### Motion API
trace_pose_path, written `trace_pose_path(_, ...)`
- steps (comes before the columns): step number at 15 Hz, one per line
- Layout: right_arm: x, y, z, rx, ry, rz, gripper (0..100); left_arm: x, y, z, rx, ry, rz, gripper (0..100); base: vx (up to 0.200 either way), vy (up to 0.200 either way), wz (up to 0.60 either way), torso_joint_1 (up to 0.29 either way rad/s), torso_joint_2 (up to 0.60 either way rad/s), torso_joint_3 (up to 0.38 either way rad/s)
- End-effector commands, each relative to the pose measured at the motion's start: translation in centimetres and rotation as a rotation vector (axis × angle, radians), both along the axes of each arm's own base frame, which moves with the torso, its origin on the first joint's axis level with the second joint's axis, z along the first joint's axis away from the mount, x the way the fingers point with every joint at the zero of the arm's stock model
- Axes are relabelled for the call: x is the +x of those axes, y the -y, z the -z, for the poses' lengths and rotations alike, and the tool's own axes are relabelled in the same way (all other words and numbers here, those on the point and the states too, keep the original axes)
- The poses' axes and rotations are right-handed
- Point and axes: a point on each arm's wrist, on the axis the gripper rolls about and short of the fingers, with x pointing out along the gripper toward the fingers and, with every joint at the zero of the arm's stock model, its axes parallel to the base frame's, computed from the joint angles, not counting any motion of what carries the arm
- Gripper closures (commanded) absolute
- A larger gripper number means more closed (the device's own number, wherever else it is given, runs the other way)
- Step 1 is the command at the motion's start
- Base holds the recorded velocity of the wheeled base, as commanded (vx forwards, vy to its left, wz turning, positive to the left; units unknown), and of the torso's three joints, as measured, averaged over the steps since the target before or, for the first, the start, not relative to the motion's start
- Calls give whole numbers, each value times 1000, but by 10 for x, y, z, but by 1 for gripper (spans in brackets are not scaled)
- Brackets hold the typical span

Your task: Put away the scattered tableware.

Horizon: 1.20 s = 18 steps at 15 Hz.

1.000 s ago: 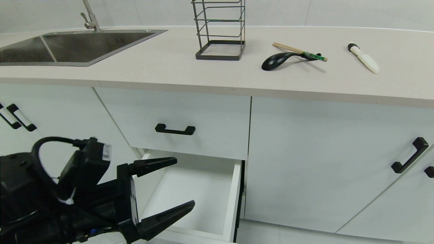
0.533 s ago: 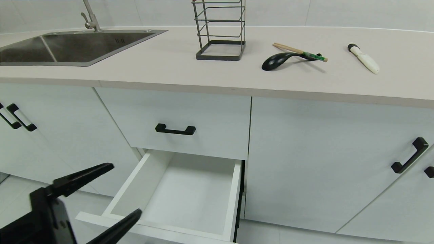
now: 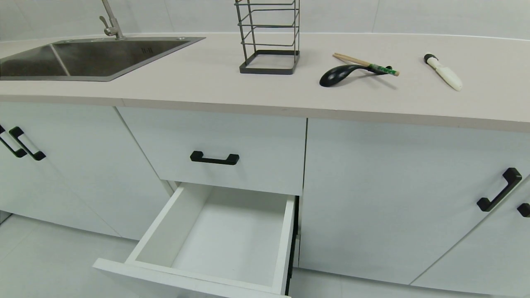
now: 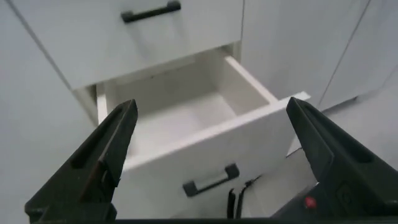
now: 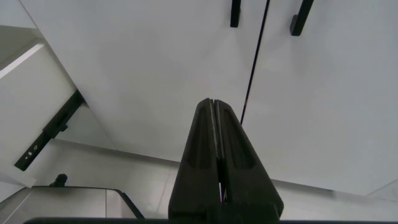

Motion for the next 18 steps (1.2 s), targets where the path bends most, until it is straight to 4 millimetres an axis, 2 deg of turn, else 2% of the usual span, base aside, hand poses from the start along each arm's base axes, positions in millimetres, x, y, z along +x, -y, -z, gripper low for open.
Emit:
trace_pose_path(1,0,0,0,0,-2,0,100,-19,-1,29,3,14,-119,0,0,0,0,0,0,0)
trace_pose_path(3,0,0,0,2,-2,0,100,-17,-5,29,-11,25,-335,0,0,0,0,0,0,0)
trace_pose_path(5,0,0,0,2,-2,0,100,-16,-9,34,-48,-30,-477,0,0,0,0,0,0,0)
trace_pose_path(10,0,0,0,0,-2,0,100,-16,-9,33,-105,-43,-479,0,0,0,0,0,0,0)
trace_pose_path(14,0,0,0,-2,-2,0,100,-16,-9,33,-108,-44,-479,0,0,0,600,1,1,1)
trace_pose_path(18,0,0,0,2,-2,0,100,-16,-9,33,-105,-43,-479,0,0,0,0,0,0,0)
